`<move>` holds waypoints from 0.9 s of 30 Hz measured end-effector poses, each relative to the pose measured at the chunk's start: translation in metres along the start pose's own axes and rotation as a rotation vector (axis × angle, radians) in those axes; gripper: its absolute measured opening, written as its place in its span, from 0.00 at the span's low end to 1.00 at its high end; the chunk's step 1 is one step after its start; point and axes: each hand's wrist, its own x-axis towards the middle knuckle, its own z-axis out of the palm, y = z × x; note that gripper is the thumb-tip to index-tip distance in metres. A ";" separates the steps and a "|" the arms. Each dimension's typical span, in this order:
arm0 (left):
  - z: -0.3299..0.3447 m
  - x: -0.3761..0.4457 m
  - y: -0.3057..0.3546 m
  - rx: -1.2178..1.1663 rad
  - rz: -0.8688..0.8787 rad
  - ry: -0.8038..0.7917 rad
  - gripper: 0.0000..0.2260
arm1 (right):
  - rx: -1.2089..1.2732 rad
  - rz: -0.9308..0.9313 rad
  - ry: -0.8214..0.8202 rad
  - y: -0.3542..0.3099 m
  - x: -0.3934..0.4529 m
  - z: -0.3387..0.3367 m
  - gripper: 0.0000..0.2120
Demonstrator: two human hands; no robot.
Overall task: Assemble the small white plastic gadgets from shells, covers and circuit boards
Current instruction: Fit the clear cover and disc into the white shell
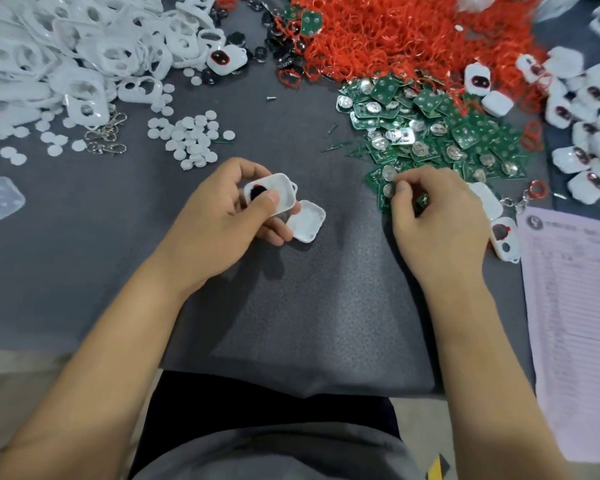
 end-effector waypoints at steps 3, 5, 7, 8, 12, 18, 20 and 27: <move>-0.001 0.000 0.002 0.053 0.017 -0.021 0.03 | -0.031 0.019 -0.019 0.000 -0.001 0.001 0.07; -0.001 0.000 0.002 0.077 0.032 -0.013 0.03 | -0.039 0.026 -0.024 -0.001 -0.001 0.001 0.08; -0.001 -0.001 0.001 0.087 0.033 0.002 0.04 | -0.052 0.028 -0.017 -0.002 -0.002 0.002 0.10; -0.001 -0.001 0.000 0.089 0.031 0.012 0.05 | -0.054 0.028 -0.012 -0.003 -0.002 0.002 0.11; 0.000 -0.002 -0.001 0.090 0.038 0.037 0.05 | -0.070 0.037 -0.017 -0.005 -0.004 0.001 0.13; 0.002 -0.005 -0.002 0.062 0.077 0.046 0.04 | -0.083 -0.007 0.052 -0.017 -0.006 0.003 0.14; 0.002 -0.005 -0.002 0.029 0.080 0.054 0.05 | 0.003 -0.099 0.082 -0.022 -0.007 0.004 0.10; -0.001 -0.005 0.000 -0.013 0.081 -0.036 0.07 | 0.433 -0.404 -0.119 -0.060 -0.017 0.018 0.06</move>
